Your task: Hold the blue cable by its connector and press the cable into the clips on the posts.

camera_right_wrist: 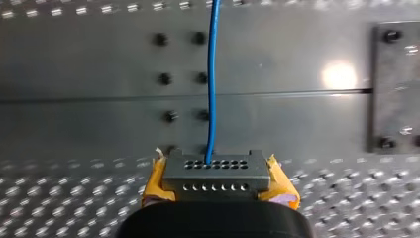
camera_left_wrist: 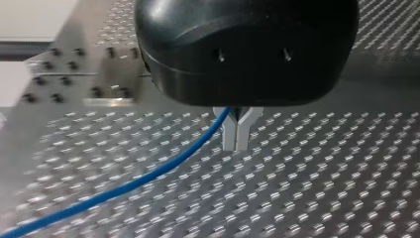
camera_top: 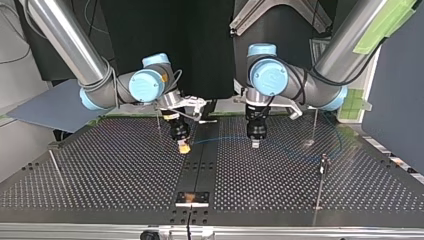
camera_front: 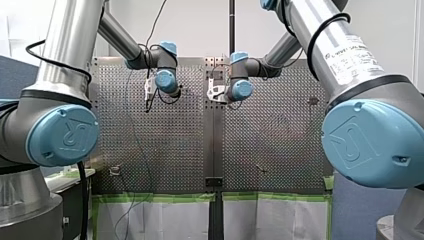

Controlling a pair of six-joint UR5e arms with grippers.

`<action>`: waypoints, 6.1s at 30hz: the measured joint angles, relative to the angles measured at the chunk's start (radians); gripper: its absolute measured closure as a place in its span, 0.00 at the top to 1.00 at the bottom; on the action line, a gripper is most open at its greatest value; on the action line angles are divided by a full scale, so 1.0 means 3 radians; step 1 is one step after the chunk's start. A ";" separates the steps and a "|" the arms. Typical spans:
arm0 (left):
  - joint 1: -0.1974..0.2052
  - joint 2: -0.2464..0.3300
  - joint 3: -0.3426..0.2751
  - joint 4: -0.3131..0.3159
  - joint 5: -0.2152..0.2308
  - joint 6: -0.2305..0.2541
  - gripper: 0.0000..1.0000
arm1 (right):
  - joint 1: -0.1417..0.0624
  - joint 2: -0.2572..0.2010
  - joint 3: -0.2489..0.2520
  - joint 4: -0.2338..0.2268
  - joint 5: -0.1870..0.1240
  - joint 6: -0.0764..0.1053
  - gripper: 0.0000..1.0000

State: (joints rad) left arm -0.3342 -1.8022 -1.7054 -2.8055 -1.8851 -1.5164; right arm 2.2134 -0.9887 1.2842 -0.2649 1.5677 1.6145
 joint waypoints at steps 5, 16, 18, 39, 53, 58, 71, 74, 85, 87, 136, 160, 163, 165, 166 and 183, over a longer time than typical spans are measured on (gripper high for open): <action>-0.0073 -0.0144 -0.0064 0.0121 -0.0014 -0.0012 0.00 | -0.0005 0.0000 0.0147 -0.0098 0.0009 -0.0016 0.00; -0.0184 -0.0215 -0.0353 0.0456 -0.0118 -0.0032 0.00 | -0.0046 0.0000 0.0504 -0.0385 0.0153 -0.0068 0.00; -0.0198 -0.0216 -0.0404 0.0511 -0.0119 -0.0040 0.00 | -0.0062 0.0000 0.0569 -0.0444 0.0182 -0.0067 0.00; -0.0495 -0.0694 -0.0477 0.1004 -0.0091 -0.0256 0.00 | -0.0135 0.0018 0.1223 -0.1072 0.0417 -0.0050 0.00; -0.0683 -0.0915 -0.0477 0.1190 -0.0139 -0.0316 0.00 | -0.0162 0.0052 0.1692 -0.1405 0.0603 -0.0029 0.00; -0.0718 -0.1068 -0.0467 0.1328 -0.0134 -0.0352 0.00 | -0.0218 0.0140 0.1868 -0.1508 0.0612 -0.0021 0.00; -0.0814 -0.1407 -0.0354 0.1422 -0.0133 -0.0370 0.00 | -0.0410 0.0502 0.2129 -0.1906 0.0592 0.0058 0.00; -0.0892 -0.1496 -0.0270 0.1420 -0.0154 -0.0398 0.00 | -0.0464 0.0552 0.2123 -0.1973 0.0581 0.0056 0.00; -0.1129 -0.1838 0.0069 0.1418 -0.0240 -0.0483 0.00 | -0.0741 0.0684 0.2095 -0.2000 0.0397 0.0004 0.00; -0.1158 -0.1903 0.0134 0.1407 -0.0241 -0.0485 0.00 | -0.0798 0.0688 0.2094 -0.2003 0.0342 0.0003 0.00; -0.1530 -0.3066 0.1477 0.1148 -0.0774 -0.0570 0.00 | -0.1498 0.1031 0.2022 -0.2355 -0.0455 -0.0276 0.00; -0.1574 -0.3140 0.1700 0.1110 -0.0913 -0.0535 0.00 | -0.1911 0.1151 0.1890 -0.2507 -0.1132 -0.0183 0.00; -0.1573 -0.3141 0.1728 0.1109 -0.0889 -0.0537 0.00 | -0.1914 0.1159 0.1871 -0.2509 -0.1138 -0.0177 0.00; -0.1573 -0.3142 0.1746 0.1111 -0.0874 -0.0539 0.00 | -0.1916 0.1162 0.1862 -0.2507 -0.1139 -0.0174 0.00; -0.1573 -0.3148 0.1756 0.1112 -0.0867 -0.0540 0.00 | -0.1918 0.1163 0.1858 -0.2504 -0.1139 -0.0172 0.00; -0.1533 -0.3475 0.2276 0.0900 -0.0801 -0.0677 0.00 | -0.2001 0.1173 0.1787 -0.2459 -0.1140 -0.0079 0.00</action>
State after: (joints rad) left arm -0.7941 -2.8448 -1.0226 -2.5354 -2.1255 -1.7194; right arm 1.6130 -0.6367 1.8201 -1.0026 1.2258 1.5910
